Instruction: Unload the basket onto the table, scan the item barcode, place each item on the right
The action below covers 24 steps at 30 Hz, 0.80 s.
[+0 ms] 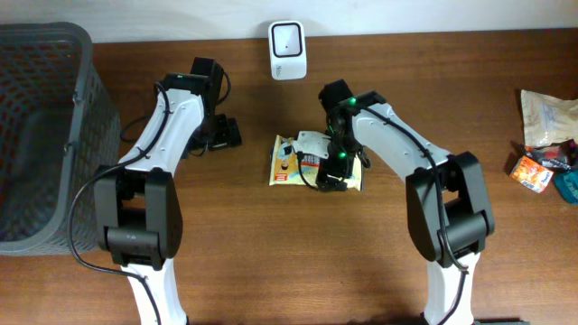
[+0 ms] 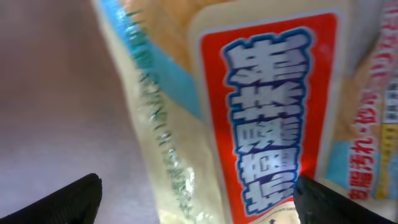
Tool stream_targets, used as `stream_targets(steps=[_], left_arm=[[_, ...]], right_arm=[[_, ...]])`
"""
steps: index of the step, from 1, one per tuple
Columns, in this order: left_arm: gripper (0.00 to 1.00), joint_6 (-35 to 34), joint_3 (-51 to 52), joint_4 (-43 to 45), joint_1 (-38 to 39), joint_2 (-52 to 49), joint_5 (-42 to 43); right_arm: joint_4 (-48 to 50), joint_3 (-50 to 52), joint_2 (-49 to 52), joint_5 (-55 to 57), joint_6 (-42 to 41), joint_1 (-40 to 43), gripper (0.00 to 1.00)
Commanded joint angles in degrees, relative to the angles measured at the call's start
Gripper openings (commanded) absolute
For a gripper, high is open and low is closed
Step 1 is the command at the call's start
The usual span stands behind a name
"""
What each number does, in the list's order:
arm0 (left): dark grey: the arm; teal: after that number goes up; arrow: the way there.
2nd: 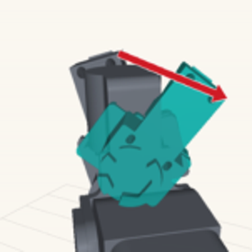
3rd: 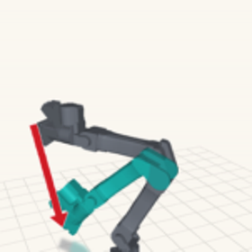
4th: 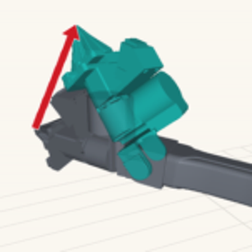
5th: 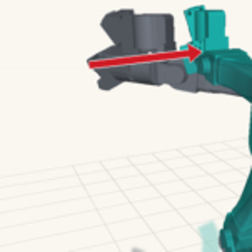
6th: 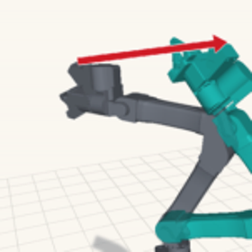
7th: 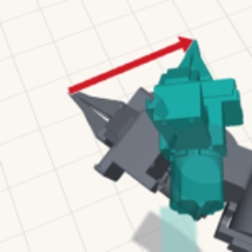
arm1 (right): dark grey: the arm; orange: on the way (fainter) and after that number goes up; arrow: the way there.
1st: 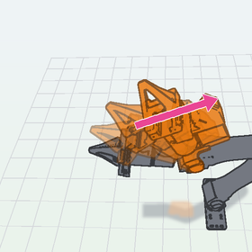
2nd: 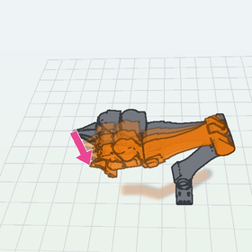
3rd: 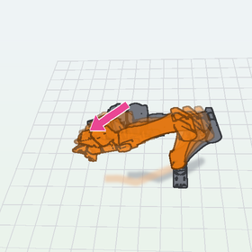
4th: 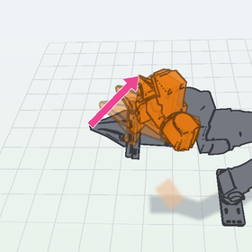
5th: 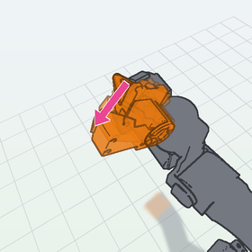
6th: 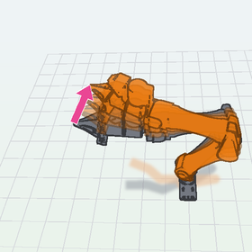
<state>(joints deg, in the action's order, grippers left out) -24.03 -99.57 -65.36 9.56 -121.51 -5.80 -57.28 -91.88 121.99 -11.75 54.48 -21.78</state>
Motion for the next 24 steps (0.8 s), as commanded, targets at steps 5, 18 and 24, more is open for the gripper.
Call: stream_targets(steps=[5, 18, 24], left_arm=[[0.99, 0.5, -0.6, -0.1, 0.0, 0.5, 0.6], [0.99, 0.5, -0.6, -0.1, 0.0, 0.5, 0.6], [0.99, 0.5, -0.6, -0.1, 0.0, 0.5, 0.6]], right_arm=[[5.1, -0.3, 1.0, 8.9, 0.6, -1.9, 0.98], [2.3, -0.8, 0.3, -0.5, -33.3, -4.8, 0.98], [-2.6, -8.0, -3.5, 11.5, -34.0, -9.0, 0.99]])
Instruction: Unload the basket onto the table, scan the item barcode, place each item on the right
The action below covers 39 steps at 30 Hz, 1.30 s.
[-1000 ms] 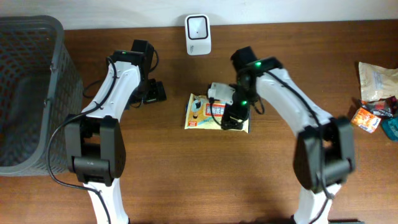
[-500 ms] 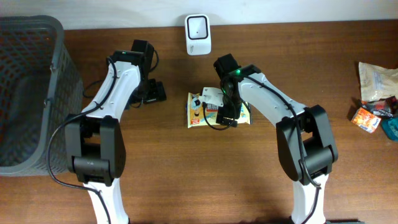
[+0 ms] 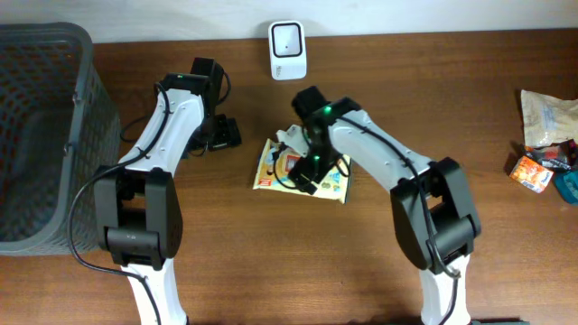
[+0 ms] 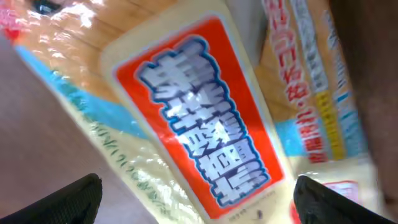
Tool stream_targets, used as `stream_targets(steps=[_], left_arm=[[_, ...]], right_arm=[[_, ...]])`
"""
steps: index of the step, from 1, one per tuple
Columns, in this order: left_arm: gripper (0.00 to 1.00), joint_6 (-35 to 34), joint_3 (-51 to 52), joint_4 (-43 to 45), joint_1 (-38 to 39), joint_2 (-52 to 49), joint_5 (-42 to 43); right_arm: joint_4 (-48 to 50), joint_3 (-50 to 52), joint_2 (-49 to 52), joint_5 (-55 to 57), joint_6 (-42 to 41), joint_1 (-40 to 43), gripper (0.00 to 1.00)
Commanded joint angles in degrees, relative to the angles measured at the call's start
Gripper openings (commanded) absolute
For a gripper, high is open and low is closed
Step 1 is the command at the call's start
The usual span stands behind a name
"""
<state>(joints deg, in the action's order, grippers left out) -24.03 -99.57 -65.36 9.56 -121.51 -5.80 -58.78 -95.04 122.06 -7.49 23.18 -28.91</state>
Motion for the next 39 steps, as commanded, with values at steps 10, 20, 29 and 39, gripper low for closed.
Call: stream_targets(steps=[10, 20, 29, 39], left_arm=[[0.99, 0.5, -0.6, -0.1, 0.0, 0.5, 0.6], [0.99, 0.5, -0.6, -0.1, 0.0, 0.5, 0.6], [0.99, 0.5, -0.6, -0.1, 0.0, 0.5, 0.6], [0.99, 0.5, -0.6, -0.1, 0.0, 0.5, 0.6]], right_arm=[[-0.3, -7.9, -3.4, 10.0, 25.1, 0.5, 0.98], [2.8, 1.6, -1.6, -3.2, 28.9, 2.3, 0.98], [5.9, 6.7, 0.4, -6.5, 29.1, 2.4, 0.98], [12.2, 6.7, 3.2, -5.4, 21.5, 2.4, 0.36]])
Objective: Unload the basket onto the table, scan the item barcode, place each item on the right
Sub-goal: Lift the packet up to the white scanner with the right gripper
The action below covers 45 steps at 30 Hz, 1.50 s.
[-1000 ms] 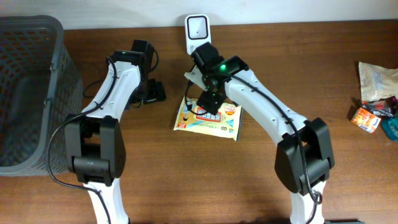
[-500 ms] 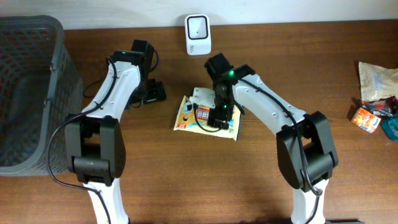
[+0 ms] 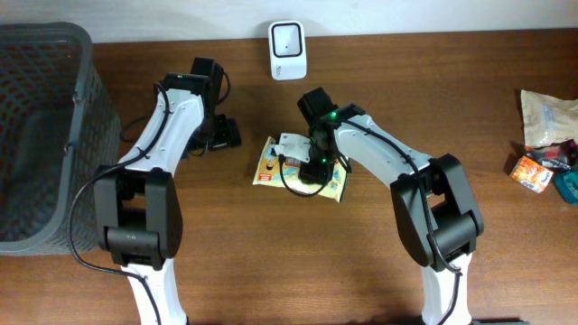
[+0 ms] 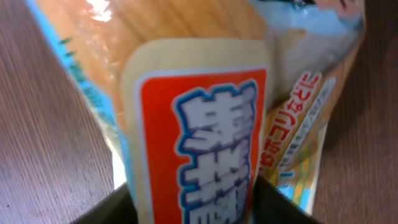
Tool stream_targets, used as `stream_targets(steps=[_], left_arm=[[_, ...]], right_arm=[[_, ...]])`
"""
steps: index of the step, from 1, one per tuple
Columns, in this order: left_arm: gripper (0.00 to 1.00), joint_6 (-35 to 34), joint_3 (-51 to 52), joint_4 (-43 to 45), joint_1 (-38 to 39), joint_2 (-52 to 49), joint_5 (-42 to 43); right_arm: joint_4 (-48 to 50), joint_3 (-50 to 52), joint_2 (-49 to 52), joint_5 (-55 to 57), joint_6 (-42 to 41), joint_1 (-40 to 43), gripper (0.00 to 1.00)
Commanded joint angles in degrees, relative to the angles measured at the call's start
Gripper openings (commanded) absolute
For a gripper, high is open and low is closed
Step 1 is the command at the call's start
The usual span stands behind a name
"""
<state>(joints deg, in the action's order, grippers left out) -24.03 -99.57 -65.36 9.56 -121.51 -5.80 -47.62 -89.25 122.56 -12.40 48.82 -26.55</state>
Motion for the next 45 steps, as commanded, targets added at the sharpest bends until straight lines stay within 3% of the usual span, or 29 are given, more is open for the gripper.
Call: stream_targets(steps=[1, 7, 12, 16, 17, 20, 30, 33, 45], left_arm=[[0.99, 0.5, -0.6, -0.1, 0.0, 0.5, 0.6], [0.99, 0.5, -0.6, -0.1, 0.0, 0.5, 0.6], [0.99, 0.5, -0.6, -0.1, 0.0, 0.5, 0.6], [0.99, 0.5, -0.6, -0.1, 0.0, 0.5, 0.6], [0.99, 0.5, -0.6, -0.1, 0.0, 0.5, 0.6], [0.99, 0.5, -0.6, -0.1, 0.0, 0.5, 0.6], [0.99, 0.5, -0.6, -0.1, 0.0, 0.5, 0.6], [0.99, 0.5, -0.6, -0.1, 0.0, 0.5, 0.6], [0.99, 0.5, -0.6, -0.1, 0.0, 0.5, 0.6]], right_arm=[[1.7, 0.9, 2.6, -0.5, -6.7, 0.0, 0.27], [1.6, -4.7, 1.7, 3.9, -19.0, 0.1, 0.04], [0.9, -13.2, 0.3, 12.4, -30.3, 1.5, 0.04], [3.1, -17.2, 0.3, 12.5, -41.5, 4.3, 0.04], [5.2, -18.0, 0.3, 12.4, -47.9, 5.2, 0.04], [13.9, -18.1, 0.4, 7.5, -56.0, 6.4, 0.04], [40.8, -18.1, 3.0, 9.5, -69.1, 6.1, 0.04], [47.4, -18.1, 5.4, 10.1, -69.3, 6.0, 0.04], [49.4, -18.9, 9.7, 10.1, -69.3, 5.5, 0.04]])
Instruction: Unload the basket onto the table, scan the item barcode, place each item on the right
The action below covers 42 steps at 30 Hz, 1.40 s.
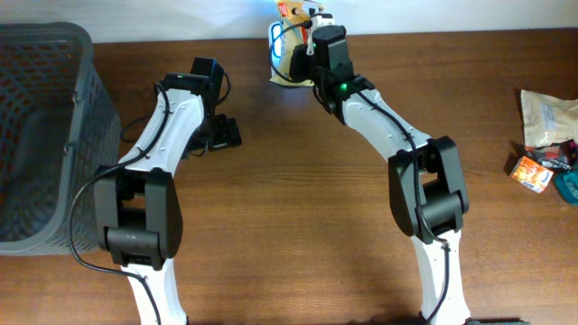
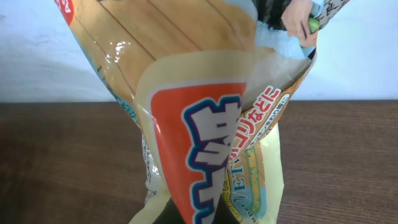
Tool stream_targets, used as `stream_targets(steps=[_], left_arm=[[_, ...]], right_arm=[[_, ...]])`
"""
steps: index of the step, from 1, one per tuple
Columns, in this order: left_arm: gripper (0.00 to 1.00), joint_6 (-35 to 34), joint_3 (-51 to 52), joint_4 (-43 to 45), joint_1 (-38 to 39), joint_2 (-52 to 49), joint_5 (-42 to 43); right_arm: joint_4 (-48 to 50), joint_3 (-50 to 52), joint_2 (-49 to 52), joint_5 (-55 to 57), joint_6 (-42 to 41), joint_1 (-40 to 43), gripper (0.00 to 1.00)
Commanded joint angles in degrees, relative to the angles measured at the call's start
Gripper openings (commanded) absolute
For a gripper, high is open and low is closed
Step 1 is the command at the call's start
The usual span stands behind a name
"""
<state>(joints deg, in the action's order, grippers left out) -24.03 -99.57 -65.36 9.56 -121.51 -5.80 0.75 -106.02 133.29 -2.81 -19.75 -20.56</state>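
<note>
A snack packet (image 1: 291,27), yellow with an orange label and blue print, hangs in the air at the table's far edge. My right gripper (image 1: 312,41) is shut on it and holds it right over the white barcode scanner (image 1: 282,76), most of which is covered. The right wrist view is filled by the packet (image 2: 205,124), its lower end pinched in the right gripper (image 2: 205,218) between dark fingers (image 2: 177,216). My left gripper (image 1: 221,133) rests low on the table to the left, apart from the packet. How its jaws stand cannot be made out.
A dark mesh basket (image 1: 86,54) stands at the far left. At the right edge lie a beige bag (image 1: 545,116) and a small orange box (image 1: 531,171). A pale wall rises just behind the scanner.
My right gripper was low on the table with the packet. It now holds the packet lifted at the back edge, over the scanner. The left arm has not moved.
The packet lay flat mid-table with my right gripper open over it. It then lay a little further left, still under open fingers. After that the fingers had closed on its end. Now it hangs at the scanner.
</note>
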Motion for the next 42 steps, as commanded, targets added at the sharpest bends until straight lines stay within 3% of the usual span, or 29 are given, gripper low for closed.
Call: stream_targets(steps=[1, 15, 22, 26, 33, 42], left_arm=[[0.99, 0.5, -0.6, -0.1, 0.0, 0.5, 0.6], [0.99, 0.5, -0.6, -0.1, 0.0, 0.5, 0.6], [0.99, 0.5, -0.6, -0.1, 0.0, 0.5, 0.6], [0.99, 0.5, -0.6, -0.1, 0.0, 0.5, 0.6], [0.99, 0.5, -0.6, -0.1, 0.0, 0.5, 0.6], [0.99, 0.5, -0.6, -0.1, 0.0, 0.5, 0.6]], right_arm=[[1.0, -2.3, -1.0, 0.5, -0.7, -0.5, 0.04], [-4.5, -2.4, -7.2, 4.0, 1.5, -0.3, 0.04], [-13.1, -2.4, -14.1, 8.8, 1.4, 4.3, 0.04], [-24.2, -2.4, -20.0, 17.1, -0.6, 12.0, 0.04], [-40.3, -2.3, -22.1, 20.2, -0.8, 31.3, 0.04], [-46.9, -1.9, -16.7, 20.0, -0.7, 50.6, 0.04]])
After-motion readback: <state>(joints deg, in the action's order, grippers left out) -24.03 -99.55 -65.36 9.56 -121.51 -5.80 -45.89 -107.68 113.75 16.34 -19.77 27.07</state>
